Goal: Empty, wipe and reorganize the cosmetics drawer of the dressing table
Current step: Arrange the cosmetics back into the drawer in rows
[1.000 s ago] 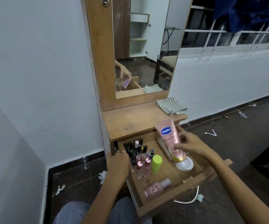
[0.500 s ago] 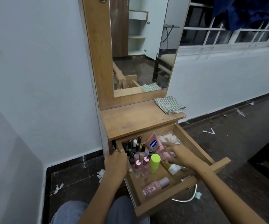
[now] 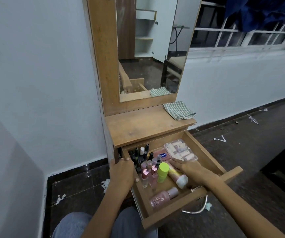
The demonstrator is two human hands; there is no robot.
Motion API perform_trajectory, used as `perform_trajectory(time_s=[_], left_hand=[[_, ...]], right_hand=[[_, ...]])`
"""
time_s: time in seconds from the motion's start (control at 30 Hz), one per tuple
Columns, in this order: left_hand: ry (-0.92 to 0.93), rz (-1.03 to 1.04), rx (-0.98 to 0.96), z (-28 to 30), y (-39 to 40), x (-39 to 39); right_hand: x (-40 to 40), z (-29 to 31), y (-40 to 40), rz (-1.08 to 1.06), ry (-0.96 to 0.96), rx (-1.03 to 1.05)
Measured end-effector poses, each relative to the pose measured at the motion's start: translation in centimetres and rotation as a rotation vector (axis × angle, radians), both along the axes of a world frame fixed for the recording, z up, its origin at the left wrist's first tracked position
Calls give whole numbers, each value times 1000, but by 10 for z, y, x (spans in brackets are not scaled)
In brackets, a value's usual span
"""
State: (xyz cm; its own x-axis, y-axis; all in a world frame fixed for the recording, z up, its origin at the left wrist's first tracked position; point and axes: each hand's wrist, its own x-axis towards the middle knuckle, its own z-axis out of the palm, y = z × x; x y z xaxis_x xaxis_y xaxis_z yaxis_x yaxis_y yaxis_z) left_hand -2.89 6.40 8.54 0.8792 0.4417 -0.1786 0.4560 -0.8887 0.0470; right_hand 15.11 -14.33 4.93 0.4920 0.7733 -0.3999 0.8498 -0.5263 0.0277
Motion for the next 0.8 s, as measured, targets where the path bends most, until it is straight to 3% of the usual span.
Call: perform_trajectory(time_s=[0.2, 0.4, 0.8], left_hand=[[19, -10, 1, 1, 1, 1], [15, -27, 16, 0, 1, 0], [33, -43, 15, -1, 2, 0]], right_hand=[[-7, 14, -8, -21, 119, 125], [-10, 19, -7, 2, 21, 139], [-12, 18, -11, -88, 105, 226]])
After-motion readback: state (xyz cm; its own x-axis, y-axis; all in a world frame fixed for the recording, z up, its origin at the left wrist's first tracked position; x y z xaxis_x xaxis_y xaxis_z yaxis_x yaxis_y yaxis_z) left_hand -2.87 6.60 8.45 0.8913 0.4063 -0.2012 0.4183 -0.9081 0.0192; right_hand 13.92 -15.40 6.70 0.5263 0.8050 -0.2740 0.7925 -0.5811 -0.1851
